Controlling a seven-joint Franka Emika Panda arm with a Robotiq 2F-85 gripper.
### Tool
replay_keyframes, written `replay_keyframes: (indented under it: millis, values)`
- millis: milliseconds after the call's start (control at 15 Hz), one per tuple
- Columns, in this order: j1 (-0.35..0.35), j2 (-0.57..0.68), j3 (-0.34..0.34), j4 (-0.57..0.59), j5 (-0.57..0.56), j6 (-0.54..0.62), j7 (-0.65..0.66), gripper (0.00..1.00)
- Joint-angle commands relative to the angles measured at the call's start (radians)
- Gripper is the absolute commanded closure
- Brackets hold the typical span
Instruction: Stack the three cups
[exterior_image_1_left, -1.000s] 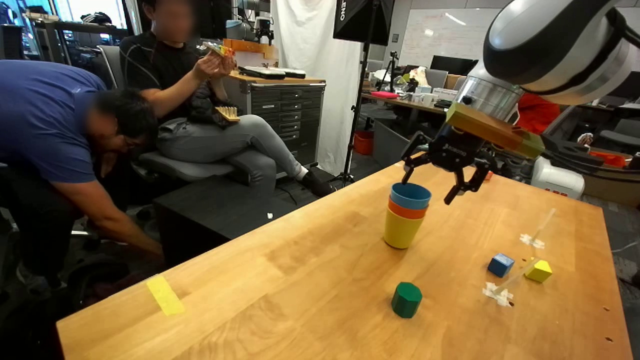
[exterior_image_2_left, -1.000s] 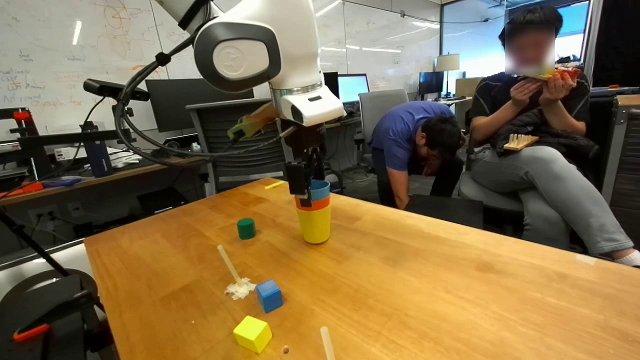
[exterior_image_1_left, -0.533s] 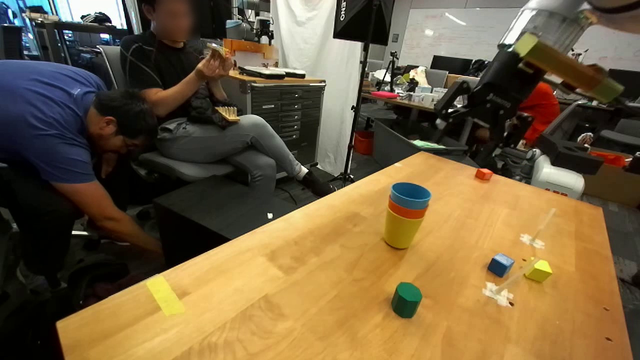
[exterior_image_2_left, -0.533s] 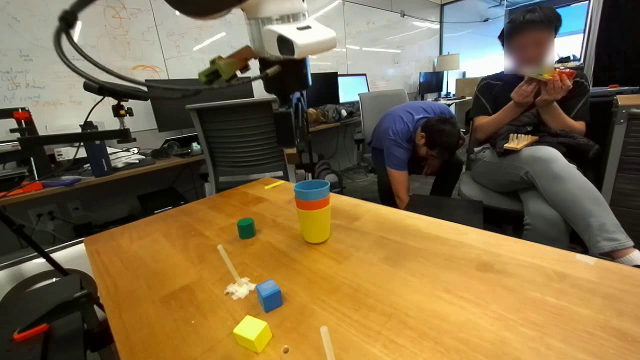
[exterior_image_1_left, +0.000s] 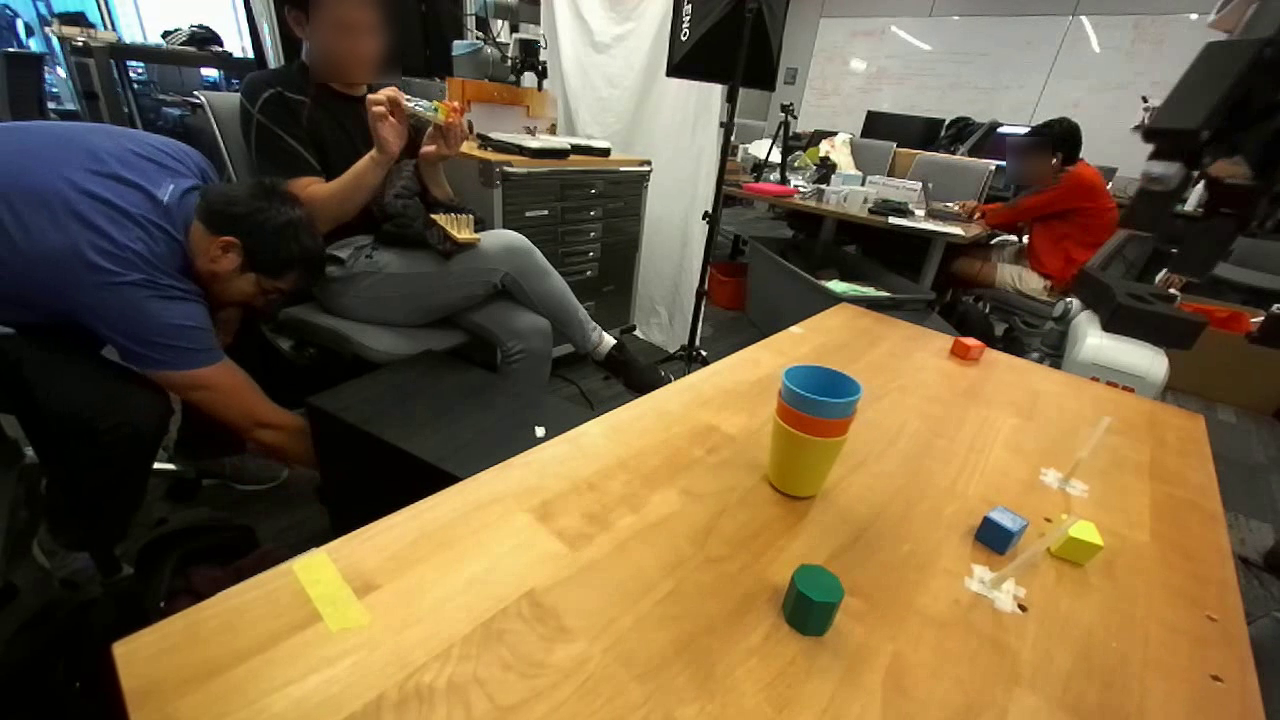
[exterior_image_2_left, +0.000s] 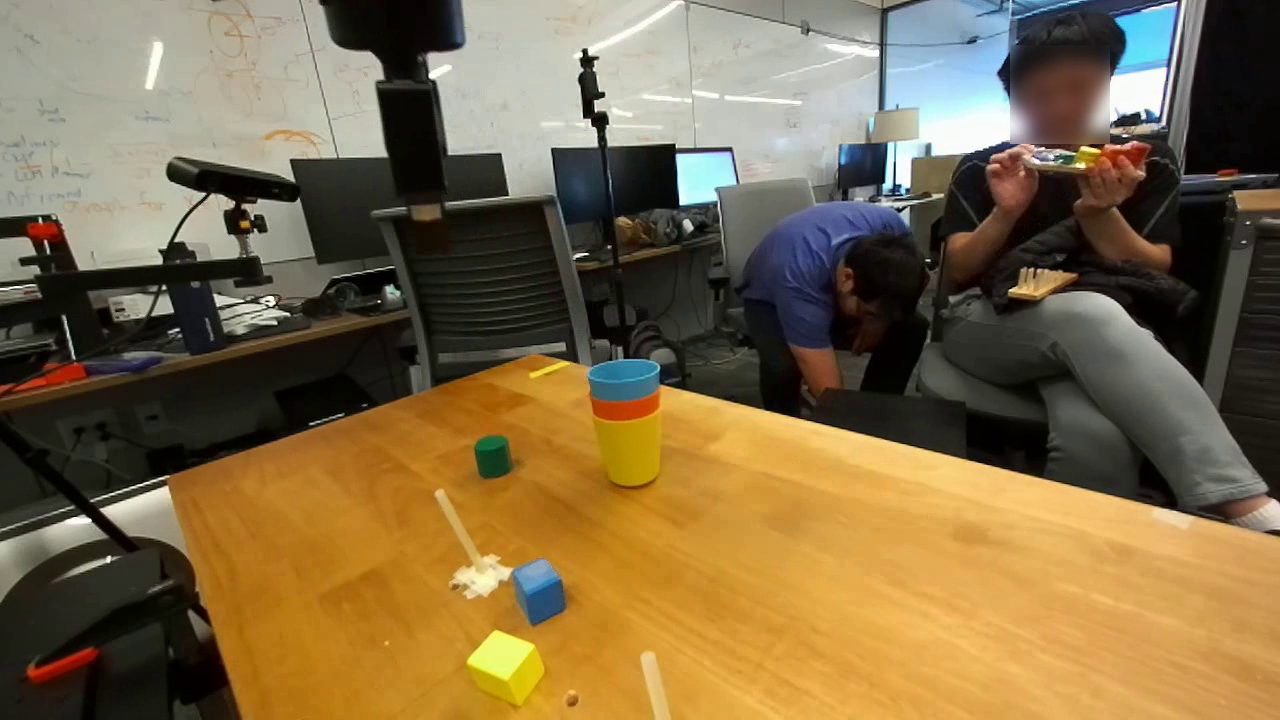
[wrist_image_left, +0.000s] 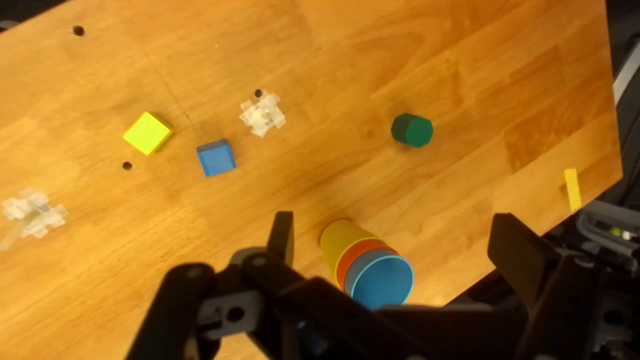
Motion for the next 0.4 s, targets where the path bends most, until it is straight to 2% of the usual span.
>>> replay_keyframes:
  millis: [0, 333]
  values:
    - [0.001, -0.028, -0.010, -0.016, -0.008, -0.013, -0.016, 0.00]
    - [0.001, -0.055, -0.013, -0.041, -0.012, -0.017, -0.036, 0.00]
